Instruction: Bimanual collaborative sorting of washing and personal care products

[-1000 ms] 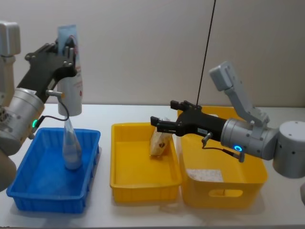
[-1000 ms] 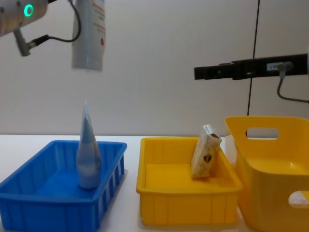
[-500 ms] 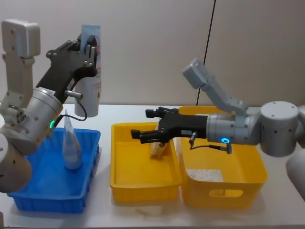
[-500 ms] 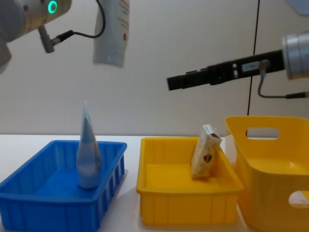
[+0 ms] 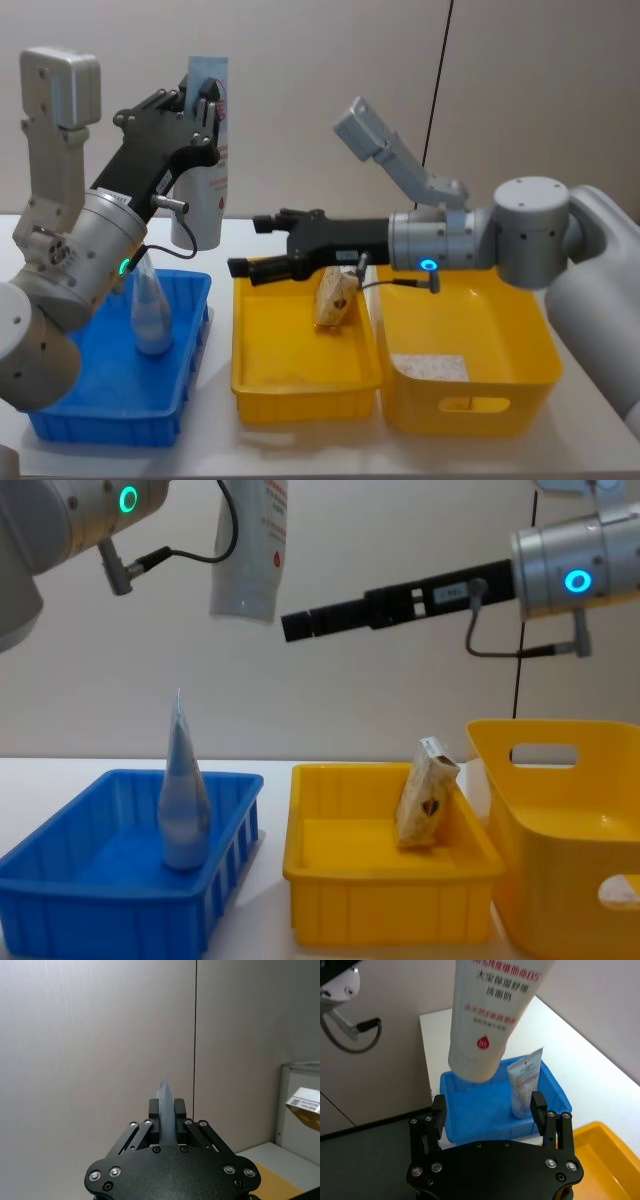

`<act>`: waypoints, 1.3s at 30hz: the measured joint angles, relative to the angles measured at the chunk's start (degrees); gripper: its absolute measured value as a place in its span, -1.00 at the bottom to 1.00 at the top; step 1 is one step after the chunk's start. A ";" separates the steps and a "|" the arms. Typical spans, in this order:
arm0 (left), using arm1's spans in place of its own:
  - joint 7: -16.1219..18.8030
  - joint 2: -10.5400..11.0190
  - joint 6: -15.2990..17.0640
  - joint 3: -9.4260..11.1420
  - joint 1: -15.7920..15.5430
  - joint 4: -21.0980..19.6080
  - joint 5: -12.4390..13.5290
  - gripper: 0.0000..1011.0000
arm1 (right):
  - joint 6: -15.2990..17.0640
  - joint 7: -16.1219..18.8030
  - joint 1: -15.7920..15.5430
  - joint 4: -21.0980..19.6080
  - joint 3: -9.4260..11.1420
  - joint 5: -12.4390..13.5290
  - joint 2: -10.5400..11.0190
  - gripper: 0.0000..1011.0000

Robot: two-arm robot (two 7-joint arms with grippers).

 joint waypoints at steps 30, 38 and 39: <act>0.65 0.23 -0.54 -0.14 0.22 0.01 -0.40 -0.69 | -11.56 10.34 16.45 32.12 -0.77 4.61 -14.36 0.80; 0.78 0.12 -0.72 -0.23 0.15 0.12 -0.33 -0.69 | -12.90 11.80 18.52 36.46 -0.71 5.08 -16.08 0.39; 0.79 0.09 -0.74 -0.24 0.14 0.14 -0.31 -0.69 | -13.00 11.90 18.70 36.76 -0.71 5.11 -16.20 0.36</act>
